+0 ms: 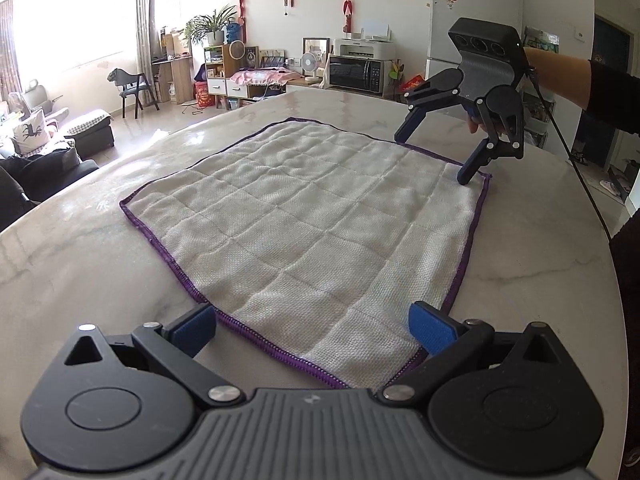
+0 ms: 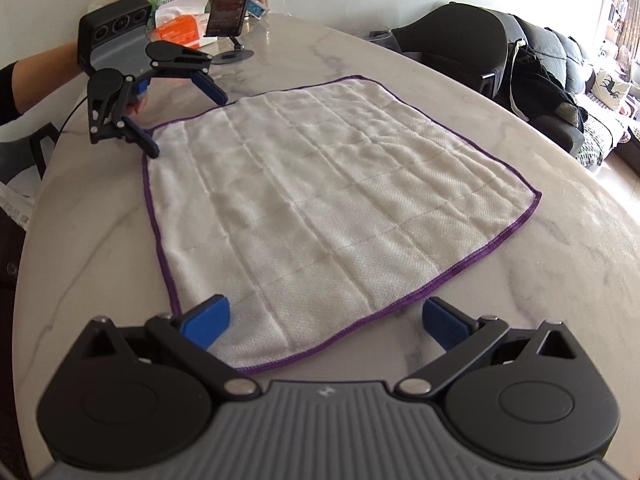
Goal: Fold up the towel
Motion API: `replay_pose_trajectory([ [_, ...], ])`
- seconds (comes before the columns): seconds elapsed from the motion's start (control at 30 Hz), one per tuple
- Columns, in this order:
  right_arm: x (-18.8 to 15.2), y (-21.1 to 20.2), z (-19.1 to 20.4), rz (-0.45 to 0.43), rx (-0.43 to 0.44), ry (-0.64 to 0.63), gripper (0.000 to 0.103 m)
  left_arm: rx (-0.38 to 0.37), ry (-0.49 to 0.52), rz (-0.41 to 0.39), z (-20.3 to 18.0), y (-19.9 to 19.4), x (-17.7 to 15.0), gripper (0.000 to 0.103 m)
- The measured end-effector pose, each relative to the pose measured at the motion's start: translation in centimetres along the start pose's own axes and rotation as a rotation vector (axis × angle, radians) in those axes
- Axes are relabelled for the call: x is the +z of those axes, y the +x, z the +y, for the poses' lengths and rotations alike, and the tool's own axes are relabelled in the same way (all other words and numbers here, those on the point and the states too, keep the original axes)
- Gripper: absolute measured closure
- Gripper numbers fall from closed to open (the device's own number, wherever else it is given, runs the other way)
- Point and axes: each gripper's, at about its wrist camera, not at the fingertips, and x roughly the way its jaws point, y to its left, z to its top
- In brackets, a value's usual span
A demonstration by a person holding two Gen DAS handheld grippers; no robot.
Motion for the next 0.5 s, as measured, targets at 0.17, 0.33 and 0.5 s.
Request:
replay_pose_trajectory([
  [0.17,-0.5,-0.4,0.1,0.009,-0.010,0.017,0.000,0.000,-0.006,-0.001,0.2,-0.2,-0.4,0.001],
  [0.33,-0.4,-0.7,-0.1,0.039,-0.003,0.019,0.000,-0.023,0.008,0.021,0.7,0.1,-0.1,0.001],
  [0.5,-0.1,-0.6,-0.9,0.045,-0.016,0.062,0.000,-0.008,0.026,0.033,1.3,0.4,0.7,0.001],
])
